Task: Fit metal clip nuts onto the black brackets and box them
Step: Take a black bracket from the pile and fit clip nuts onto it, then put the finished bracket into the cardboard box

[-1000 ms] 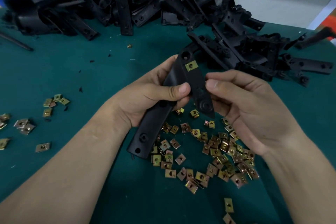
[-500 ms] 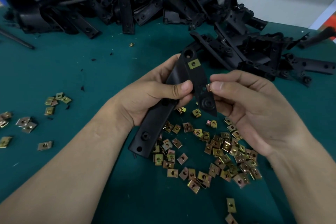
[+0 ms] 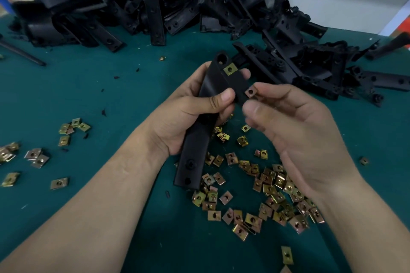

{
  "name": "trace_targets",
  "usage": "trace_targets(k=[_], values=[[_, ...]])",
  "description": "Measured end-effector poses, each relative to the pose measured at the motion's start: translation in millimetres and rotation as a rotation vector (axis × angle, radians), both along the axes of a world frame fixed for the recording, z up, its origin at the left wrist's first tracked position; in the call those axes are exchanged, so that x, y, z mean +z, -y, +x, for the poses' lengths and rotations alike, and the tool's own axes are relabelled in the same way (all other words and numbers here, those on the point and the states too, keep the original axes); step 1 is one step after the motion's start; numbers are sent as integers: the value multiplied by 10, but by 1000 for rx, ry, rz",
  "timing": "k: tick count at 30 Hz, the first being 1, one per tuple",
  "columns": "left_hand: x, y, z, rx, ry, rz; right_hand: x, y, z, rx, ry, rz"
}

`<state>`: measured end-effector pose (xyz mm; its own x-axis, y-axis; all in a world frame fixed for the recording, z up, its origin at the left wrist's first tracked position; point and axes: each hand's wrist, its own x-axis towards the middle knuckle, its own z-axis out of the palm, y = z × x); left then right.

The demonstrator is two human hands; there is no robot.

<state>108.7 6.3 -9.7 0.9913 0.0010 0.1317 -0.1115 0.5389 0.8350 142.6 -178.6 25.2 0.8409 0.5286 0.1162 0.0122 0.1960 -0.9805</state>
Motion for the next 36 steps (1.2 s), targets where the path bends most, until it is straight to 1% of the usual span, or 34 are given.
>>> trace_targets(k=[3, 6, 10, 16, 22, 24, 27, 31, 34, 36], values=[[-1, 3, -3, 46, -25, 21, -60, -54, -63, -128, 213, -112], [-9, 18, -6, 42, -15, 46, -101, -104, -127, -202, 292, -93], [-13, 32, 2, 48, -17, 48, -123, -121, -167, -264, 303, -95], [11, 22, -8, 65, 12, 36, -115, -137, -192, -281, 348, -103], [34, 2, -8, 49, 47, -71, -109, -208, -229, -262, 349, 6], [67, 9, -14, 44, 36, -121, -94, -233, -235, -272, 300, 55], [133, -10, -64, 7, 51, -199, 16, -231, -212, -338, 306, 37], [289, 91, -154, -22, 8, -102, 307, -140, -194, -436, 295, 86], [420, 349, -217, 79, -23, -51, 481, 45, -243, -521, 313, 38], [509, 580, -258, 108, -45, -32, 554, 232, -331, -535, 289, 48]])
